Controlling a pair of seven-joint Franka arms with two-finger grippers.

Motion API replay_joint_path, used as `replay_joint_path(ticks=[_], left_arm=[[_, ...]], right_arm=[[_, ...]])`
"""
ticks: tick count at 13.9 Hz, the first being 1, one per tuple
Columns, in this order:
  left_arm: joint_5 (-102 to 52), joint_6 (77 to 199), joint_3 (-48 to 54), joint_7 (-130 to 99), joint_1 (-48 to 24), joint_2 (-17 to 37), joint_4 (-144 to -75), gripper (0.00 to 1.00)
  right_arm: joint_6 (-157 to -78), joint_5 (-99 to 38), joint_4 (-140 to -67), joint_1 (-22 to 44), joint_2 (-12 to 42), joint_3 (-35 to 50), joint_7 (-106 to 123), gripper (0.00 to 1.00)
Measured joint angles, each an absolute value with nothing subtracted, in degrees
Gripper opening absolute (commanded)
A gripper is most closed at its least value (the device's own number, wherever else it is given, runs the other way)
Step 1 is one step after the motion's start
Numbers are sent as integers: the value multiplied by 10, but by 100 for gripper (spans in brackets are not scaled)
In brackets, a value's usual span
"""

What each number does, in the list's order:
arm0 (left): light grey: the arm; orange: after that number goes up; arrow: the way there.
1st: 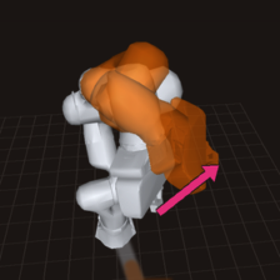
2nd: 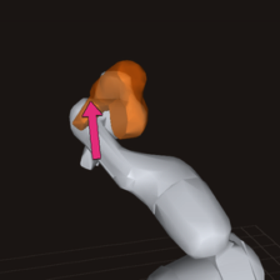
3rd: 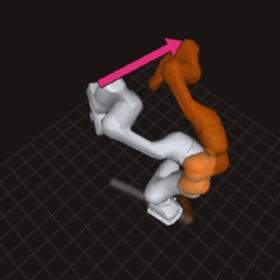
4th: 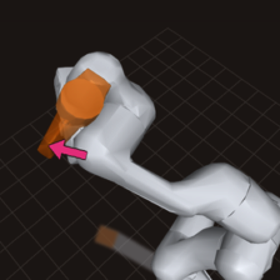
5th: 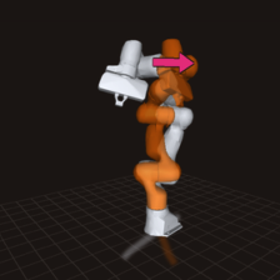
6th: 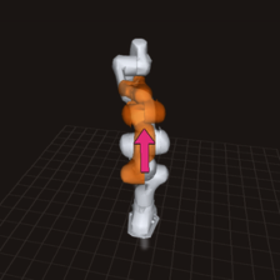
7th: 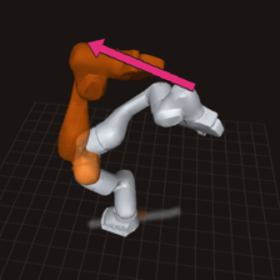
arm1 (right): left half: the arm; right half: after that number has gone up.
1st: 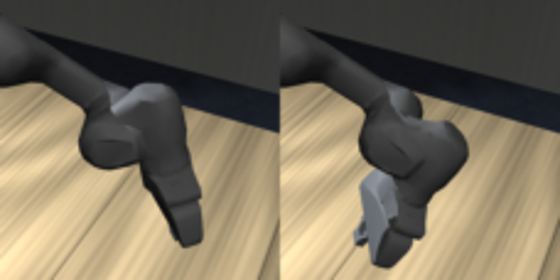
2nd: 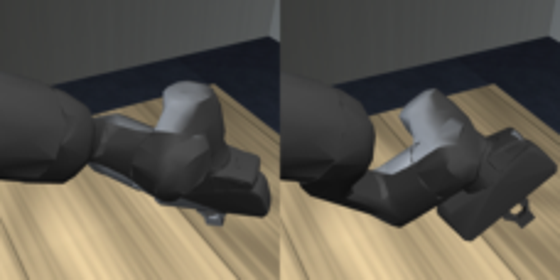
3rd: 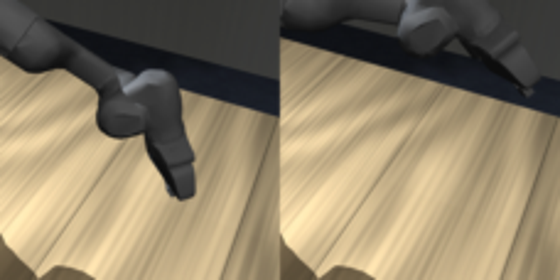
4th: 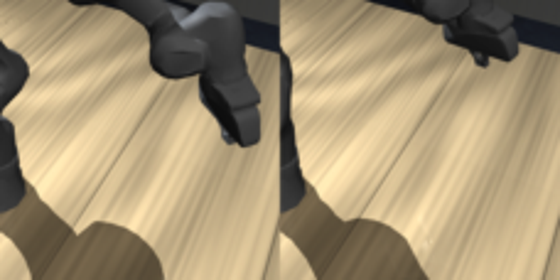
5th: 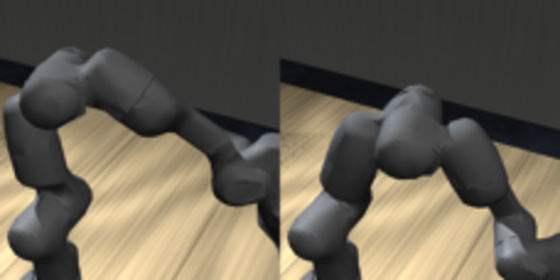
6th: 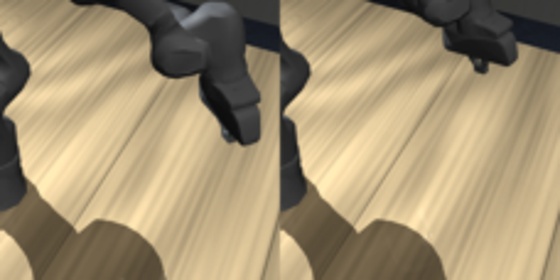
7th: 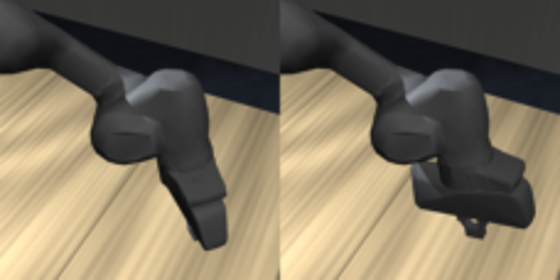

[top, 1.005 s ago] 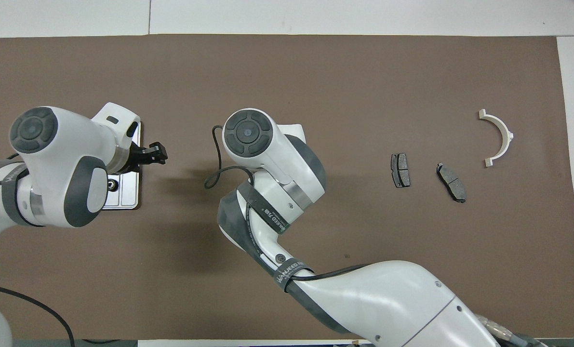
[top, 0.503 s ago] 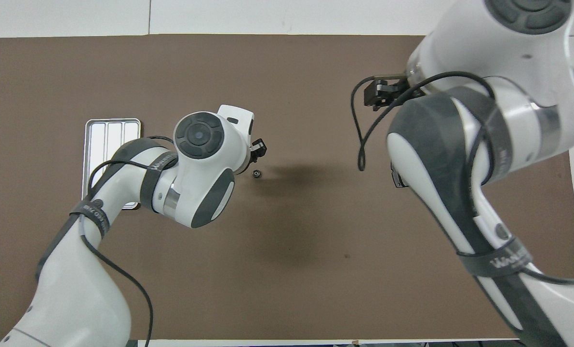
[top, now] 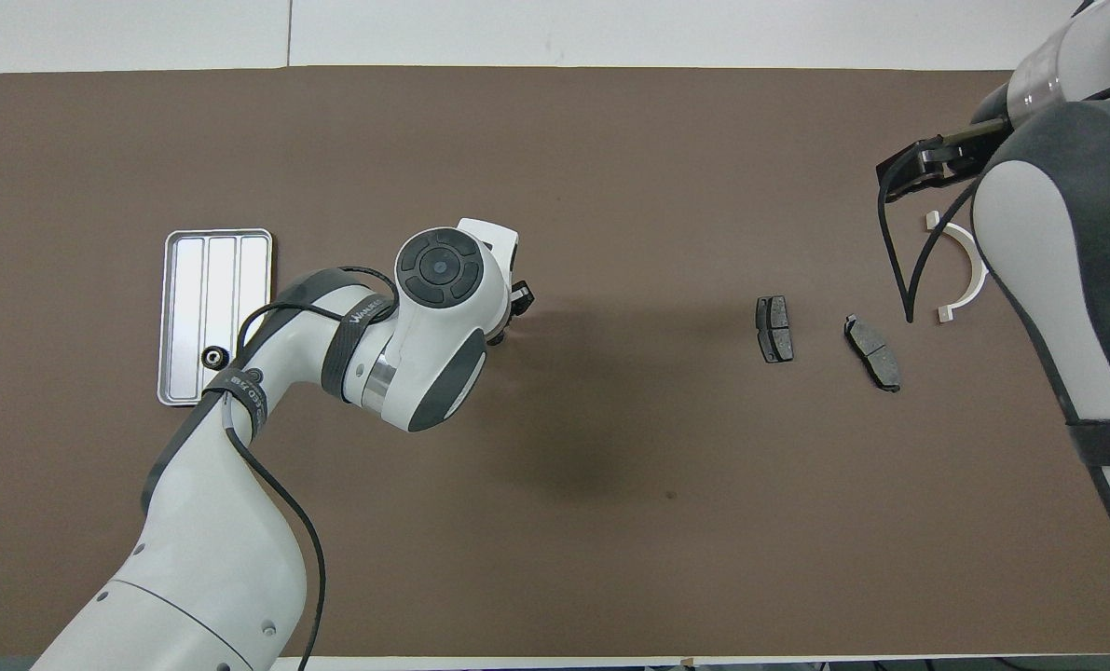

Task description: Pick bearing gear from pile to tray

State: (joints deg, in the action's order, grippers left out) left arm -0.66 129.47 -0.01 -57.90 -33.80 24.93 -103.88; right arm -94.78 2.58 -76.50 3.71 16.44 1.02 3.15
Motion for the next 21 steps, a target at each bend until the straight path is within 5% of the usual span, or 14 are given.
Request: replay_joint_path(ticks=[7,12,18,21], left_arm=[[-7,1302,2,-583,-345,249,-1045,44],[-6,1314,2,-586,-345,247,-1054,0],[-3,1279,-21,-566,-333,236,-1053,0],[-1,1229,-31,-428,-241,191,-1055,0]], right_arm=[[-934,26,-765,38,150,14,32,100],[-913,26,-766,34,126,13,32,100],[-857,26,-769,34,57,13,32,100],[-833,26,-785,34,0,15,32,100]])
